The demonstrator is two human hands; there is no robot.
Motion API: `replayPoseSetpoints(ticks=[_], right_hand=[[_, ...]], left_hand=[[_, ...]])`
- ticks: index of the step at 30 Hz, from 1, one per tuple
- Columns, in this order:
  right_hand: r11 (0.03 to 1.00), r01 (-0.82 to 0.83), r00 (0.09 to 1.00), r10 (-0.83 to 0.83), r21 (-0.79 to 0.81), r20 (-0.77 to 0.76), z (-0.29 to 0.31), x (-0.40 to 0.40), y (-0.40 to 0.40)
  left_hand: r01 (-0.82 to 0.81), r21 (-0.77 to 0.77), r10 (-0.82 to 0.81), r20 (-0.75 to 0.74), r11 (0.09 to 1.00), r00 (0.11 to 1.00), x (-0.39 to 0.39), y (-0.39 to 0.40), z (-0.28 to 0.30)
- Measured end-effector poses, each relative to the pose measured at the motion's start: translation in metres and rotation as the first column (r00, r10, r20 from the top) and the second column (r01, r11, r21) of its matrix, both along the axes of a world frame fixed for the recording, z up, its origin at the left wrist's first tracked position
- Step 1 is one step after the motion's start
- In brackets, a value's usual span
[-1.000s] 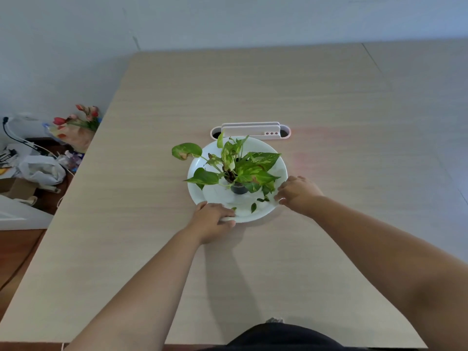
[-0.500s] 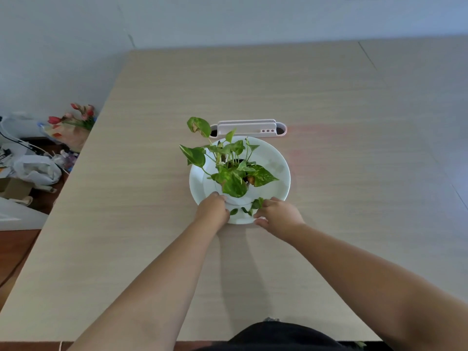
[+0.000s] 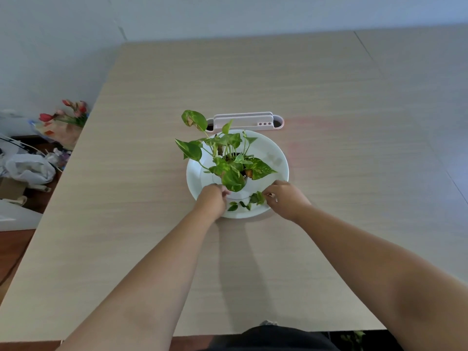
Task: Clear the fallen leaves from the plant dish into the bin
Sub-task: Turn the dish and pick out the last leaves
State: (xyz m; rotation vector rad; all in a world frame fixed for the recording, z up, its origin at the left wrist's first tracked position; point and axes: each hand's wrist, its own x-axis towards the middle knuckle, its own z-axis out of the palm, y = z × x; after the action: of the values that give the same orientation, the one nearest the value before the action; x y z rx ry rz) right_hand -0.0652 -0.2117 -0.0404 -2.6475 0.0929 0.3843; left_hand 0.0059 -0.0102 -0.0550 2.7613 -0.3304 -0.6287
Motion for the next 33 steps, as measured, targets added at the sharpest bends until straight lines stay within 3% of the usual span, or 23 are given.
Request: replayPoseSetpoints(ticks=[3,10,21,23,27,33], right_hand=[[0.996,-0.026,0.995,0.018,-0.085,-0.096,-0.002,0.013,0.008],[0.992,-0.027,0.987,0.006,-0.124,-0.162,-0.02,0.03,0.025],[0.98,-0.075,0.987,0.047,-0.182,-0.153,-0.026,0.046,0.028],[0.973,-0.113,0.984,0.082,-0.201,-0.157,-0.027,0.048,0.025],[0.961,-0.162,0.976,0.122,-0.225,-0.18,-0.029,0.05,0.022],[0.951,-0.197,0.973,0.159,-0.24,-0.168,-0.033,0.052,0.02]], left_hand=[[0.0,-0.013,-0.002,-0.123,1.0,0.992,-0.003,-0.013,-0.008],[-0.233,-0.01,0.231,-0.068,0.973,0.97,-0.016,-0.042,-0.011],[-0.177,-0.124,0.172,-0.049,0.976,0.984,-0.018,-0.025,-0.016],[-0.175,-0.102,0.17,-0.053,0.979,0.984,-0.018,-0.027,-0.014],[-0.072,0.082,0.067,0.059,0.994,0.996,-0.019,-0.026,-0.007],[-0.009,0.046,0.008,0.03,0.999,1.0,-0.019,-0.028,-0.012]])
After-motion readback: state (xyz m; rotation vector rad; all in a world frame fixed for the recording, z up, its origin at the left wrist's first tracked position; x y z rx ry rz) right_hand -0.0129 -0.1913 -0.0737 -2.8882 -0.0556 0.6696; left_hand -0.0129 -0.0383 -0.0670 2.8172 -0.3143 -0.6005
